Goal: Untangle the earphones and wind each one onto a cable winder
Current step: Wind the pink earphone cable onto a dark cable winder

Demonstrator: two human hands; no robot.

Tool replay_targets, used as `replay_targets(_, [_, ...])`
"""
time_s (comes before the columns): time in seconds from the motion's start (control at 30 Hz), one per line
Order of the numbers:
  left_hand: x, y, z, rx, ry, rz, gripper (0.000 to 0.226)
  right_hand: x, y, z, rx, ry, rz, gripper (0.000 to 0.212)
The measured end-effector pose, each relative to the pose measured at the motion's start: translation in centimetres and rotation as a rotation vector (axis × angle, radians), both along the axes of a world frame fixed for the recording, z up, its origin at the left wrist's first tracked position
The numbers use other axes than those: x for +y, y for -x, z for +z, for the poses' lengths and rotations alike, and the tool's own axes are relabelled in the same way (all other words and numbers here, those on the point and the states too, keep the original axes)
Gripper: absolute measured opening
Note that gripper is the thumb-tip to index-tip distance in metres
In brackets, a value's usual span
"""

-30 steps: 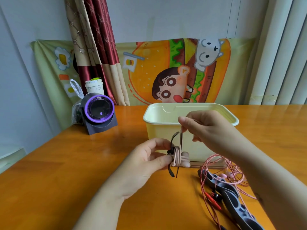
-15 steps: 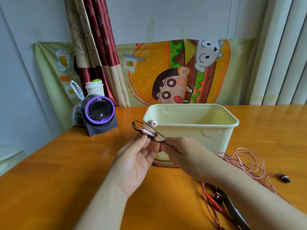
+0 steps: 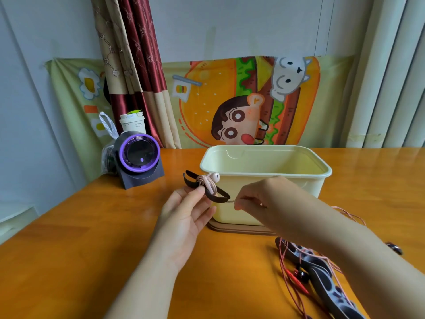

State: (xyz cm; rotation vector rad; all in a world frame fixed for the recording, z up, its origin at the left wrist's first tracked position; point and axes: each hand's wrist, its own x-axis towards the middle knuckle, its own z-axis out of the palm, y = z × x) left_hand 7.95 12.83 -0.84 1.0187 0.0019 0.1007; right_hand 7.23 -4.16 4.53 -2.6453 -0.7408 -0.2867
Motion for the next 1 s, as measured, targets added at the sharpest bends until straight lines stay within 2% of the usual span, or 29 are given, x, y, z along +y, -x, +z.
replay_targets(0.13, [-0.2, 0.1, 0.0, -0.043, -0.035, -0.049, 0.030, -0.5, 0.1, 0.6, -0.077, 0.020, -0.034, 0.024])
replay_targets(0.3, [-0.6, 0.2, -0.4, -0.096, -0.202, -0.077, 0.041, 0.2, 1.1, 0.6, -0.115, 0.147, 0.067, 0.027])
replay_targets(0.53, [-1.3, 0.9, -0.5, -0.147, -0.412, -0.264, 0.049, -1.0, 0.2, 1.5, -0.087, -0.097, -0.037, 0.019])
replay_targets(0.67, [-1.5, 1.2, -0.3, -0.201, -0.454, -0.334, 0.033, -1.1, -0.6, 0.8, -0.111, -0.146, -0.095, 0.015])
replay_targets(0.87, [-1.7, 1.0, -0.8, -0.212, -0.543, -0.314, 0.030, -0.5, -0.8, 0.3, -0.151, -0.223, -0.074, 0.011])
replay_targets(1.0, [-1.8, 1.0, -1.1, -0.166, -0.547, -0.320, 0.016, -0.4, -0.7, 0.1, -0.153, -0.179, -0.070, 0.011])
